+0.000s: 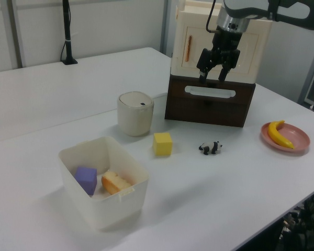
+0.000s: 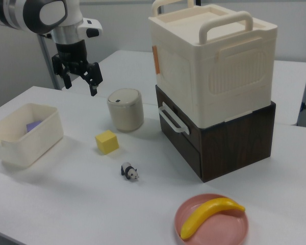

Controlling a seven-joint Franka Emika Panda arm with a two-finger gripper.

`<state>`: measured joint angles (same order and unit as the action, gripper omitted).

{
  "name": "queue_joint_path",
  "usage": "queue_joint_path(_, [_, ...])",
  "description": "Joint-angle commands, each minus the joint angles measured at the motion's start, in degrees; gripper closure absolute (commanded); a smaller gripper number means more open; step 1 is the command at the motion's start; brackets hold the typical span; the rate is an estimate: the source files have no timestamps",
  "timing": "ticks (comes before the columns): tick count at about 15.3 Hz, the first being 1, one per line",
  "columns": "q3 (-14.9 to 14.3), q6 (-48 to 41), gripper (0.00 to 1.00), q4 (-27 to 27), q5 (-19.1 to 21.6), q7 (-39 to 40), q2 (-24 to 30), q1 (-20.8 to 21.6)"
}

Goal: Slide the drawer open
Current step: 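Move the open gripper down toward the dark cabinet's drawer handle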

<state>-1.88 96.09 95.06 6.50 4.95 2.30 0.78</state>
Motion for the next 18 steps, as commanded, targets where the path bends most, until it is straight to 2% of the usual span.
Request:
queue_joint_path(1, [-0.5, -0.6, 0.00, 1.4, 1.2, 0.2, 1.5, 0.1])
queue_joint_path(6, [-0.6, 2.0, 0.00, 1.0, 0.4, -1.0, 0.1, -0.7])
queue_joint_path(8, [-0.6, 3.5, 0.00, 0.8, -0.5, -6.1, -0.5, -0.9])
queue_joint_path(12, [-0.5, 4.1, 0.00, 0.8, -6.6, -5.8, -1.7, -0.7])
queue_joint_path(14, [-0.6, 6.5, 0.00, 0.9, -8.2, -2.9, -2.7, -0.7])
queue_joint_path(18, [-0.5, 13.2, 0.00, 0.9, -10.0, 8.9, -5.7, -1.9])
